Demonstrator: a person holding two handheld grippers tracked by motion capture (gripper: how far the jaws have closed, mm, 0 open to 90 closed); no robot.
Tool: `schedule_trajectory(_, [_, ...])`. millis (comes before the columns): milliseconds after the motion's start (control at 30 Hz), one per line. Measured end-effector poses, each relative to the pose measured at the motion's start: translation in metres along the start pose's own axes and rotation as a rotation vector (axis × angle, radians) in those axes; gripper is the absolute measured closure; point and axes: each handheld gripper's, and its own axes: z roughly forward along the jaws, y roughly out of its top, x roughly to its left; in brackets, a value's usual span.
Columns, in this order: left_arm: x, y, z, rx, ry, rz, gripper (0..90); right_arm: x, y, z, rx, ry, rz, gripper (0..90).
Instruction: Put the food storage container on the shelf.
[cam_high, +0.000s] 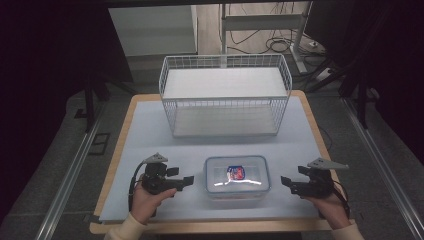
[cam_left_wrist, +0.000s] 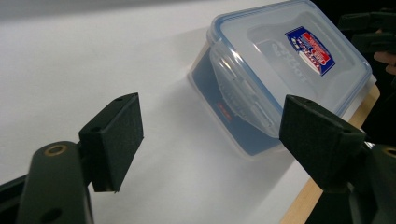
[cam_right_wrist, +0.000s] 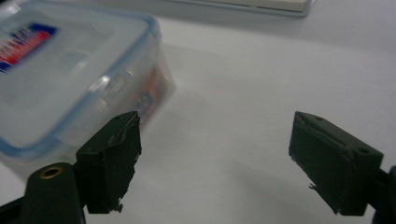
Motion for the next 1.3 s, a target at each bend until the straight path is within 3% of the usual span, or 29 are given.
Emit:
schedule_trajectory(200, [-0.002, 0.004, 0.007, 0.006, -0.015, -0.016, 17.0, 0.001, 0.009, -0.002, -0.013, 0.079, 0.059, 16.6])
schedule_trajectory(333, [-0.004, 0.01, 0.017, 0.011, -0.059, -0.049, 16.3, 0.005, 0.016, -0.001, -0.01, 0.146, 0.095, 14.8])
schedule_trajectory(433, [-0.007, 0.013, 0.024, 0.018, -0.077, -0.051, 16.2, 0.008, 0.021, -0.001, -0.018, 0.179, 0.113, 14.7])
schedule_trajectory(633, [-0.009, 0.015, 0.036, 0.032, -0.106, -0.055, 15.0, 0.011, 0.025, 0.002, -0.011, 0.187, 0.101, 14.7])
schedule_trajectory(833, [-0.007, 0.016, 0.049, 0.04, -0.18, -0.115, 15.8, 0.018, 0.028, 0.007, 0.011, 0.199, 0.084, 14.5])
schedule_trajectory(1067, [-0.008, 0.008, 0.061, 0.08, -0.215, -0.155, 16.9, 0.023, 0.028, 0.01, 0.019, 0.206, 0.069, 14.2])
schedule_trajectory(1300, [-0.009, 0.003, 0.07, 0.107, -0.277, -0.197, 20.1, 0.023, 0.027, 0.012, 0.029, 0.204, 0.054, 14.2])
